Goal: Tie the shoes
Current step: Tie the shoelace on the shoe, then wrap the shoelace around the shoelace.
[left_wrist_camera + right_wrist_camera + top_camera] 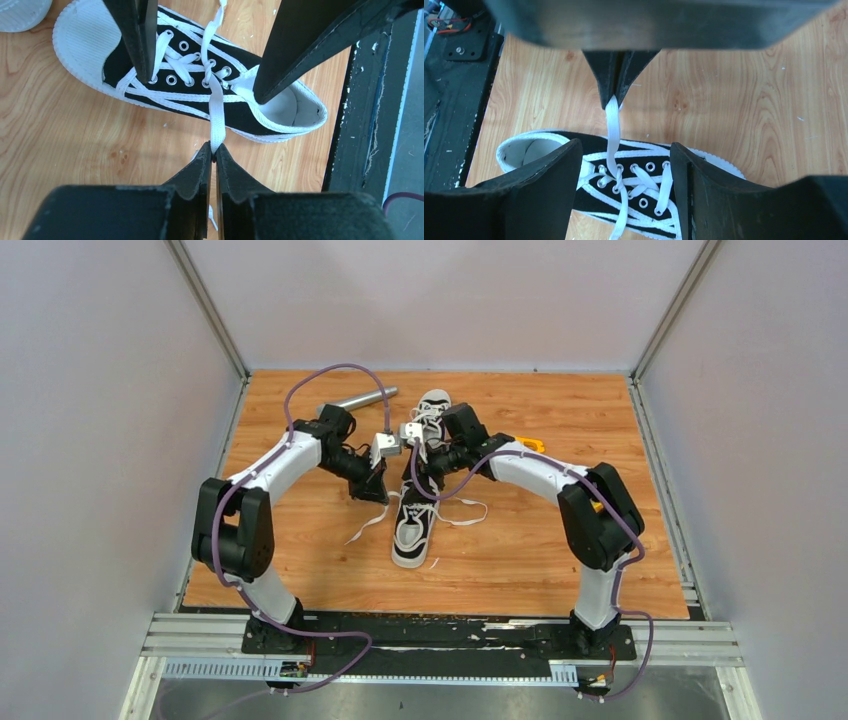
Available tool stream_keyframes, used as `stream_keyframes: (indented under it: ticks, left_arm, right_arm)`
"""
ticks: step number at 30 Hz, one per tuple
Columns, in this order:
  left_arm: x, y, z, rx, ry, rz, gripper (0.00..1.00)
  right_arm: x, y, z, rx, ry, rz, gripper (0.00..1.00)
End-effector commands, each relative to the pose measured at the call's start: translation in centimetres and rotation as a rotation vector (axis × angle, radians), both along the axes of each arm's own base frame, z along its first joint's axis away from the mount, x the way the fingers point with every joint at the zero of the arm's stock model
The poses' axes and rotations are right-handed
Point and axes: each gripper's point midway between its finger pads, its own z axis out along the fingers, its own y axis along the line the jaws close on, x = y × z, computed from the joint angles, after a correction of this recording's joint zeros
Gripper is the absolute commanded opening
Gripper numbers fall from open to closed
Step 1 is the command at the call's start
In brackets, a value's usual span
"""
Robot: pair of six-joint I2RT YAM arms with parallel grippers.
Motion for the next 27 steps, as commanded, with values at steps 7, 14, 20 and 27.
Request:
stream_keyframes:
  ticks: [7,14,20,27]
  left_arm:
    - [0.7,-1.3,2.3,-0.093,0.005,0.003,0.15]
    - [0.4,-1.3,2.2,-0.100,0.016,-0.001,0.16]
    - [0.2,-1.6,2.3,-0.119,0.044,0.018,0.16]
    - [0.5,-1.5,2.2,-0.134,0.066,0.068,0.23]
  right_arm:
    - [-0.7,1.8,1.9,0.132,0.012,-0.023,0.64]
    - [-0.9,2.0,0.2,0.113,-0.047,-0.003,0.58]
    - [-0.9,2.5,-0.3,0.101,-0.043,-0.011,0.32]
    - [-0.7,2.1,0.0,0.084,-0.027,-0.057,0.07]
